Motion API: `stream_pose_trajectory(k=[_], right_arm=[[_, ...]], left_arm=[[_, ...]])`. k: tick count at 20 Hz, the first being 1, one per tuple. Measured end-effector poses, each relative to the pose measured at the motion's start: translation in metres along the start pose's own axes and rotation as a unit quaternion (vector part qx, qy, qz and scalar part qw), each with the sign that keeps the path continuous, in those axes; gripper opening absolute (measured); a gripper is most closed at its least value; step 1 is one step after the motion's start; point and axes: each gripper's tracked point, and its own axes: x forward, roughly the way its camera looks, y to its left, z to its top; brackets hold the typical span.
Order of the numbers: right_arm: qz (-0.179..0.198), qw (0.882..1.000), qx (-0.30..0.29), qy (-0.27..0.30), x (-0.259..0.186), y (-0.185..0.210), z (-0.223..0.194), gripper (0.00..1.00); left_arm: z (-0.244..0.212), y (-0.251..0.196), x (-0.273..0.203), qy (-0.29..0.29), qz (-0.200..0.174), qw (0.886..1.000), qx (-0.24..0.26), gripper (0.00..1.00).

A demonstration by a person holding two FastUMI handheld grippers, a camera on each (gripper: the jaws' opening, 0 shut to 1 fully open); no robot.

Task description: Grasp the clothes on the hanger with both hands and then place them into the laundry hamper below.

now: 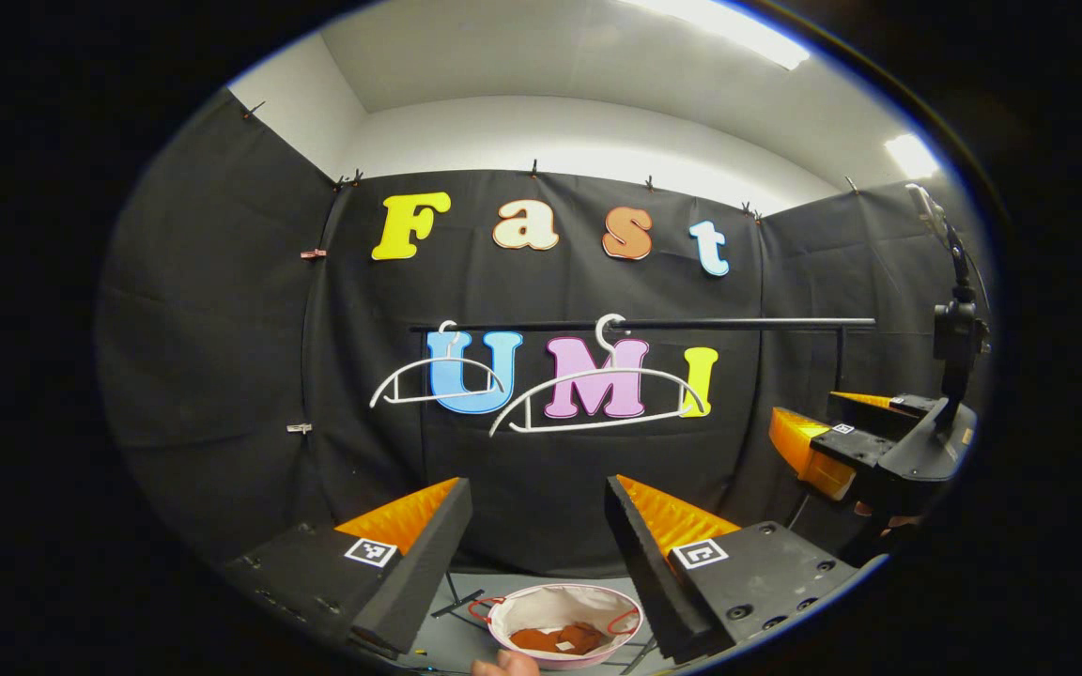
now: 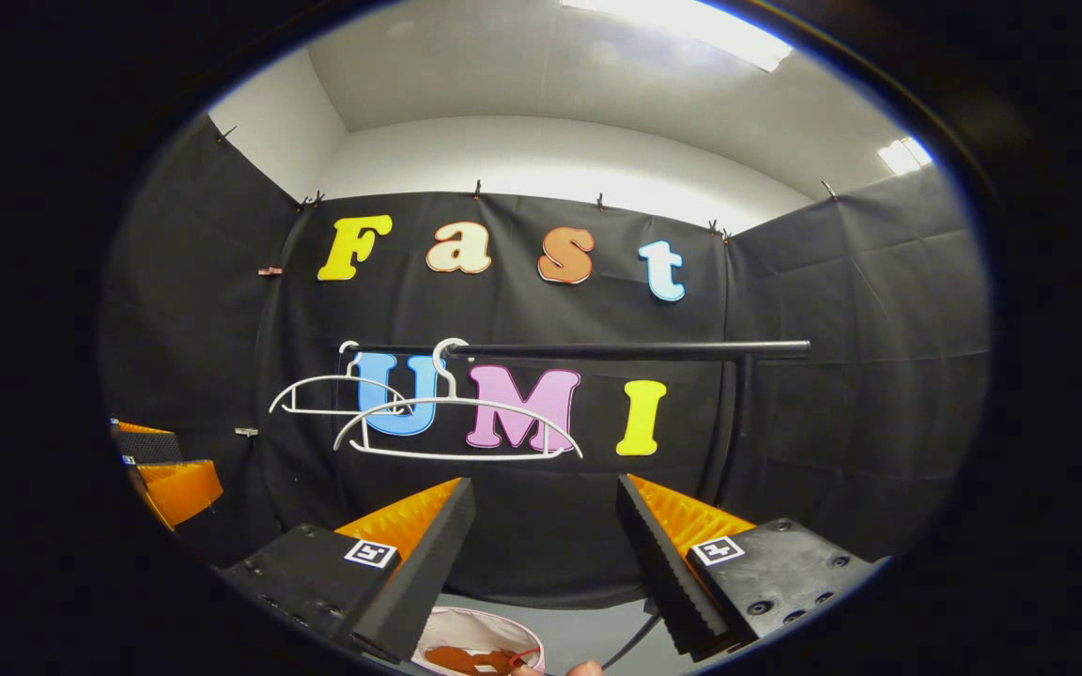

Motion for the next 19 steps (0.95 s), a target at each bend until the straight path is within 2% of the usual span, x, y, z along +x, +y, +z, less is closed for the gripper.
stream_pose_trajectory(k=[12, 13, 14, 15, 16, 17, 19], right_arm=[[-0.006, 1.0, 0.005, 0.004, -0.0047, -0.0043, -0.0015, 0.98], [-0.007, 1.0, 0.005, 0.003, -0.0059, -0.005, 0.0003, 0.97], [-0.008, 1.0, 0.004, 0.001, -0.0069, -0.006, 0.0018, 0.98], [-0.008, 1.0, 0.002, 0.0, -0.0074, -0.0062, 0.0019, 0.97], [-0.008, 1.0, -0.001, 0.0, -0.0073, -0.0063, 0.0009, 0.97], [-0.008, 1.0, -0.003, 0.0, -0.008, -0.0073, -0.0003, 0.97], [-0.011, 1.0, -0.002, 0.0, -0.0078, -0.0095, -0.0006, 0.98]], left_arm=[[-0.003, -0.0052, -0.0012, 0.002, -0.008, 1.0, 0.006, 0.91], [-0.0035, -0.006, -0.0016, 0.001, -0.008, 1.0, 0.005, 0.96], [-0.0034, -0.0058, -0.0008, 0.002, -0.009, 1.0, 0.005, 0.96], [-0.0042, -0.006, -0.0002, 0.003, -0.01, 1.0, 0.004, 0.91], [-0.004, -0.0059, 0.0001, 0.003, -0.009, 1.0, 0.004, 0.96], [-0.0045, -0.0065, 0.0004, 0.003, -0.01, 1.0, 0.004, 0.91], [-0.0049, -0.0086, -0.0003, 0.003, -0.01, 1.0, 0.002, 0.91]])
